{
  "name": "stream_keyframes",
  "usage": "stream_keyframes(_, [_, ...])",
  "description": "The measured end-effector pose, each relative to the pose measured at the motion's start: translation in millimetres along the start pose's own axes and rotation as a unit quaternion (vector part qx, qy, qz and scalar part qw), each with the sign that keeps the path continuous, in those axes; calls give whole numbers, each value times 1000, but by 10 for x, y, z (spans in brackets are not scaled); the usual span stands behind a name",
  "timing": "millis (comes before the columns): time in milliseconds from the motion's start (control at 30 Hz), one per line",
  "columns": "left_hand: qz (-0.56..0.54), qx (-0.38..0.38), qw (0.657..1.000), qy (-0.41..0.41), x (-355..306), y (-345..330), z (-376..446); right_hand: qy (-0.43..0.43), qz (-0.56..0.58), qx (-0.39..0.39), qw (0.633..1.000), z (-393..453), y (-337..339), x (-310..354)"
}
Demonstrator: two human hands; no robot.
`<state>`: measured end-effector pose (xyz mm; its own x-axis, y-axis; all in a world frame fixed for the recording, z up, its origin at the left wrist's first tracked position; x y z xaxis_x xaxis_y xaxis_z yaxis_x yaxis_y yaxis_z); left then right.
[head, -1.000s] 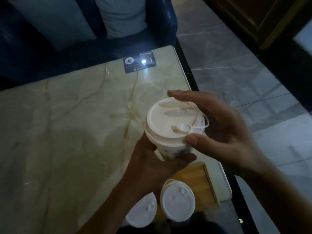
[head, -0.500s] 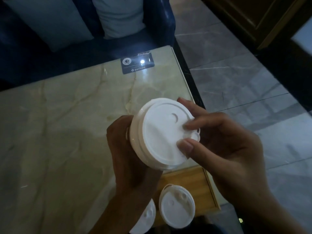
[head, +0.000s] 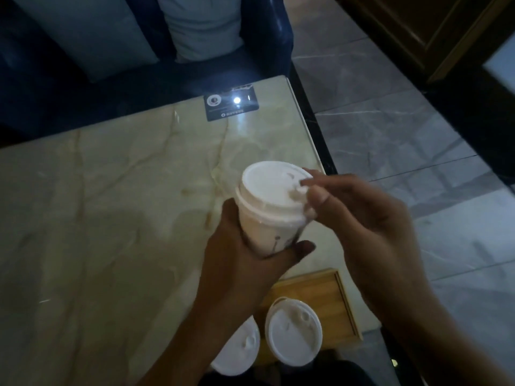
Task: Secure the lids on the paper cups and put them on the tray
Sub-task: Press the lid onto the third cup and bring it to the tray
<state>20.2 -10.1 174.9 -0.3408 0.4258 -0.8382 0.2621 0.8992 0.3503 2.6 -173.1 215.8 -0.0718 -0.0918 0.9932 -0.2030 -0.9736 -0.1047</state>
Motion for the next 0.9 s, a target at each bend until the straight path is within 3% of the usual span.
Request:
stream_keyframes(200, [-48,47,997,20,100,-53,14,-45,-88,26,995,121,31,-7])
stream_keyframes(433, [-19,57,997,-52,-47,-58,99,-74,-106,72,989,206,87,132])
stream_keyframes(667, [115,45,986,-113,-128,-213,138,-35,-356,166,919,201,108,82])
stream_keyframes(900, [134,127,978,-99,62,-469,210,-31,-404,146,902,90,358,-49])
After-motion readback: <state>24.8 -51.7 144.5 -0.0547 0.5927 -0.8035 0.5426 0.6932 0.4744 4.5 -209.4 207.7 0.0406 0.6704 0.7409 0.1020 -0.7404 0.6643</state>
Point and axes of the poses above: each hand's wrist, its own z-axis towards the middle knuckle, its own y-axis out of the back of the hand, x = y × z, the point moved 8 cm from there along z, towards the middle knuckle, and after that the axes turned 6 degrees about y, right-handed, at the moved point
